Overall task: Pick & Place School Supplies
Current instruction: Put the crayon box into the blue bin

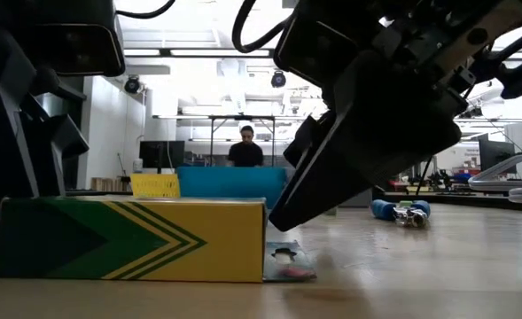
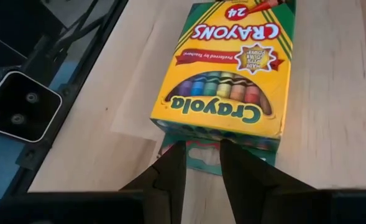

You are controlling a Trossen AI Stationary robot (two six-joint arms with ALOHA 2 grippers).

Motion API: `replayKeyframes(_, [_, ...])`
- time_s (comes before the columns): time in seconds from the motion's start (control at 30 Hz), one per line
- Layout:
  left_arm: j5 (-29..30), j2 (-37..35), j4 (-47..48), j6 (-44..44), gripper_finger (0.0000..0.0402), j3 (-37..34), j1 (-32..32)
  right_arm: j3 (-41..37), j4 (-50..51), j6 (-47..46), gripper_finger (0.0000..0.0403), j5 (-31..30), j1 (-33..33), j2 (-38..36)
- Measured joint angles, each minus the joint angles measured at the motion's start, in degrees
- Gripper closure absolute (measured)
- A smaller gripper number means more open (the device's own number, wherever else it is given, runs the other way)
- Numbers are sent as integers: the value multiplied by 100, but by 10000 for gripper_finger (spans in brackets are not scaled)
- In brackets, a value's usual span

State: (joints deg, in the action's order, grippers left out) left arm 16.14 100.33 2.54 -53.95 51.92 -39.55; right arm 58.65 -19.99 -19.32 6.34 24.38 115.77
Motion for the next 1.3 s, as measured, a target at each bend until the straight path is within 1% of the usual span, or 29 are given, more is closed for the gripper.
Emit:
replayKeyframes(0.17, [-18, -2, -6, 45, 264, 2, 0, 0, 2, 1, 312, -24, 0, 0])
replayKeyframes(0.37, [5, -63, 19, 336, 264, 2, 0, 0, 8, -12, 312, -21, 0, 0])
replayKeyframes(0.47, [66, -206, 251, 361, 264, 2, 0, 0, 7, -38, 312, -21, 0, 0])
replayKeyframes(0.57, [250, -365, 449, 360, 264, 2, -2, 0, 9, -40, 312, -21, 0, 0])
replayKeyframes(0.73, [332, -527, 417, 450, 264, 2, 1, 0, -2, -60, 312, -21, 0, 0])
replayKeyframes(1.03, [348, -535, 23, 857, 264, 2, 163, 0, -31, -60, 312, -21, 0, 0])
replayKeyframes(1.17, [156, -496, 5, 841, 264, 2, 243, 0, -35, -59, 312, -21, 0, 0])
replayKeyframes(1.3, [130, -464, -24, 763, 264, 2, 269, 0, -42, -58, 312, -21, 0, 0])
